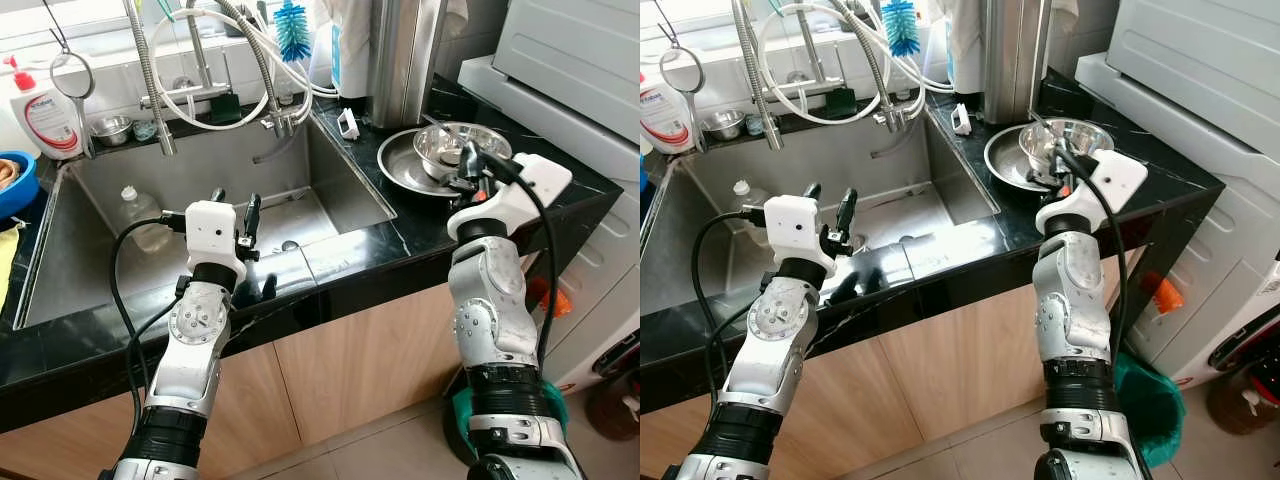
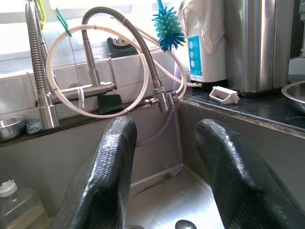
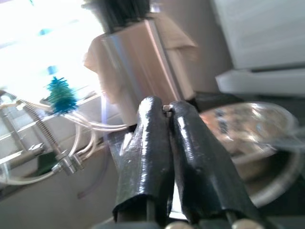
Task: Kitchen organization
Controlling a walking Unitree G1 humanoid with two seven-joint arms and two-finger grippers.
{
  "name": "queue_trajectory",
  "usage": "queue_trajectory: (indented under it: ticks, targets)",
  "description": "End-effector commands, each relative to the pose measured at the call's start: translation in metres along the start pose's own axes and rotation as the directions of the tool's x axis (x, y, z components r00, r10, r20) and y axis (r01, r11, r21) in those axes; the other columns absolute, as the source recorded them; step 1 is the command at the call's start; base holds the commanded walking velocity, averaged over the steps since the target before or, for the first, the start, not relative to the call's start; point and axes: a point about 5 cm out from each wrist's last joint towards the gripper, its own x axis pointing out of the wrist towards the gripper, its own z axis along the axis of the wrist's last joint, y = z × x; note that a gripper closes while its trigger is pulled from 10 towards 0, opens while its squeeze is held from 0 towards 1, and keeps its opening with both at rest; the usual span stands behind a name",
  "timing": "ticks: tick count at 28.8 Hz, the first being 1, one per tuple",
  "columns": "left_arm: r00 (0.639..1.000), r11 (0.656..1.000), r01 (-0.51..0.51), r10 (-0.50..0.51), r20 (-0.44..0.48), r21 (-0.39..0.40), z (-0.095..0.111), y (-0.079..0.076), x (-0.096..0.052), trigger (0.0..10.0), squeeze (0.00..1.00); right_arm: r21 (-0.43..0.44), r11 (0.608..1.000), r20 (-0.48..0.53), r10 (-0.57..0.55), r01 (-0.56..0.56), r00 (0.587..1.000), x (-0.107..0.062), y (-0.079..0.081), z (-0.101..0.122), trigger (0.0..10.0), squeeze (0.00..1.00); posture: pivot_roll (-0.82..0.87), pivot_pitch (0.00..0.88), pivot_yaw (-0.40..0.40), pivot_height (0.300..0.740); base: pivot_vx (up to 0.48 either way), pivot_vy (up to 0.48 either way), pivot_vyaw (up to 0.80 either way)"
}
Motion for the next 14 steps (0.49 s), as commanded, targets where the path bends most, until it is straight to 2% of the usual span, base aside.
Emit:
queue_trajectory:
  ticks: [1, 2, 3, 5, 7, 10, 11, 13, 14]
  targets:
    - [1.000, 1.000, -0.012, 0.012, 0.000, 0.020, 0.001, 0.003, 0.001, 10.0, 0.00, -0.081, 0.987, 0.041, 0.140, -0.136, 0.989, 0.003, 0.021, 0.011, 10.0, 0.00, -0.18, 0.000, 0.079, 0.740, 0.000, 0.000, 0.00]
    - [1.000, 1.000, -0.012, 0.012, 0.000, 0.020, 0.001, 0.003, 0.001, 10.0, 0.00, -0.081, 0.987, 0.041, 0.140, -0.136, 0.989, 0.003, 0.021, 0.011, 10.0, 0.00, -0.18, 0.000, 0.079, 0.740, 0.000, 0.000, 0.00]
    - [1.000, 1.000, -0.014, 0.014, -0.002, 0.022, 0.000, 0.004, 0.002, 10.0, 0.00, -0.131, 0.965, 0.019, 0.231, -0.227, 0.973, 0.004, 0.031, 0.012, 10.0, 0.00, -0.18, 0.000, 0.079, 0.740, 0.000, 0.000, 0.00]
    - [1.000, 1.000, -0.014, 0.014, -0.006, 0.024, 0.000, 0.004, 0.001, 10.0, 0.00, -0.166, 0.933, -0.027, 0.320, -0.320, 0.947, 0.006, 0.038, 0.011, 10.0, 0.00, -0.19, 0.000, 0.081, 0.740, 0.000, 0.000, 0.00]
    - [1.000, 1.000, -0.014, 0.014, -0.007, 0.024, -0.001, 0.004, 0.001, 10.0, 0.00, -0.200, 0.912, -0.059, 0.354, -0.358, 0.934, 0.008, 0.040, 0.008, 10.0, 0.00, -0.19, 0.000, 0.080, 0.740, 0.000, 0.000, 0.00]
    - [1.000, 1.000, -0.015, 0.015, -0.006, 0.024, 0.000, 0.003, 0.002, 10.0, 0.00, -0.261, 0.888, -0.110, 0.364, -0.380, 0.925, 0.013, 0.039, 0.001, 10.0, 0.00, -0.19, 0.000, 0.080, 0.740, 0.000, 0.000, 0.00]
    - [1.000, 1.000, -0.015, 0.015, -0.006, 0.024, 0.000, 0.003, 0.002, 10.0, 0.00, -0.261, 0.888, -0.110, 0.364, -0.380, 0.925, 0.013, 0.039, 0.001, 10.0, 0.00, -0.19, 0.000, 0.080, 0.740, 0.000, 0.000, 0.00]
    - [1.000, 1.000, -0.018, 0.019, -0.007, 0.026, 0.000, 0.003, 0.003, 10.0, 0.00, -0.284, 0.871, -0.194, 0.358, -0.402, 0.913, 0.017, 0.036, -0.011, 10.0, 0.00, -0.18, 0.000, 0.078, 0.740, 0.000, 0.000, 0.00]
    - [1.000, 1.000, -0.018, 0.019, -0.007, 0.026, 0.000, 0.003, 0.003, 10.0, 0.00, -0.284, 0.871, -0.194, 0.358, -0.402, 0.913, 0.017, 0.036, -0.011, 10.0, 0.00, -0.18, 0.000, 0.078, 0.740, 0.000, 0.000, 0.00]
